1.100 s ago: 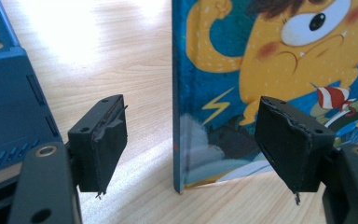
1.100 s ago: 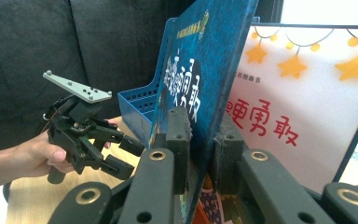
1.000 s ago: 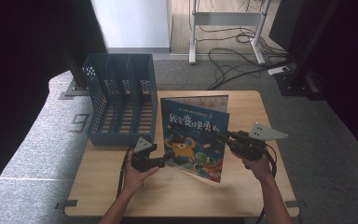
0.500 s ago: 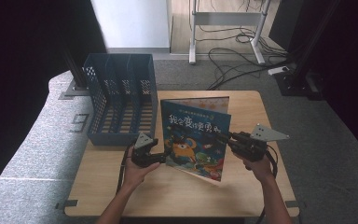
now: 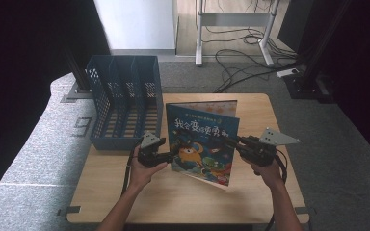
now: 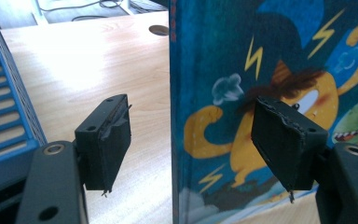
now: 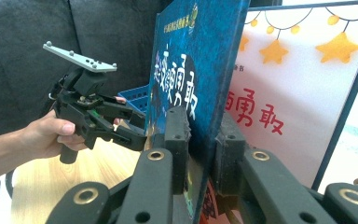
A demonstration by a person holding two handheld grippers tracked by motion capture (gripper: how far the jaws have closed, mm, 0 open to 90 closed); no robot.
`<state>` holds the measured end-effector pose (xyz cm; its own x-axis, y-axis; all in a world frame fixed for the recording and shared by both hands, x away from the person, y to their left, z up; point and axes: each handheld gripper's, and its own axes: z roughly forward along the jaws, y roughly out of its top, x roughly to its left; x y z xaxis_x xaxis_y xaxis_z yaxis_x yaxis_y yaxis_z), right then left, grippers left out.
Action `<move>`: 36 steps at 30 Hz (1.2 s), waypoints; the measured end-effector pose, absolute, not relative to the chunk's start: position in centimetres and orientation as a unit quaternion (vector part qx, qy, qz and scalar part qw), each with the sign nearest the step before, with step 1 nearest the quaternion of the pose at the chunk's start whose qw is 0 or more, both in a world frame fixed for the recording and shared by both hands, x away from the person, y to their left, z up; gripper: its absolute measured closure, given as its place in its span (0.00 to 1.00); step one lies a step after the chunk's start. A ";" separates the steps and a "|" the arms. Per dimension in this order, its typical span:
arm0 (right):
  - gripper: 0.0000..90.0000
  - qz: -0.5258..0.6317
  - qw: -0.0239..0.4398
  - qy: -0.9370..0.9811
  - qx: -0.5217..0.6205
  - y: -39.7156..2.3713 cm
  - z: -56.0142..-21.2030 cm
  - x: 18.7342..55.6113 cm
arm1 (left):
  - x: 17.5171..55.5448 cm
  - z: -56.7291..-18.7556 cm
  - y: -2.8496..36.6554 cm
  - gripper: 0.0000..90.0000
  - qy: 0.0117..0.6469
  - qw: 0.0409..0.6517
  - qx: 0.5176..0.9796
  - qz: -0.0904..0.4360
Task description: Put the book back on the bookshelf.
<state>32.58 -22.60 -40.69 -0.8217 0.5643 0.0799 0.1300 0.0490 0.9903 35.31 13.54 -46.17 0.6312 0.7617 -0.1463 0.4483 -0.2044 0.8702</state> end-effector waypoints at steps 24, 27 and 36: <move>0.85 0.637 0.173 0.706 0.256 -22.7 -40.8 32.9 | 35.9 -44.7 12.3 0.35 0.360 0.520 0.759 0.152; 0.84 0.636 0.175 0.707 0.257 -22.7 -40.9 33.0 | 36.0 -44.7 12.3 0.35 0.359 0.522 0.759 0.151; 0.80 0.628 0.189 0.706 0.268 -22.8 -41.3 33.2 | 35.5 -44.6 12.4 0.36 0.348 0.524 0.762 0.155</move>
<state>33.23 -22.81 -41.27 -0.7849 0.6158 0.0692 0.1406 0.0682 0.9877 35.48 12.41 -44.61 0.7100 0.6922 -0.1292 0.3680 -0.2083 0.9062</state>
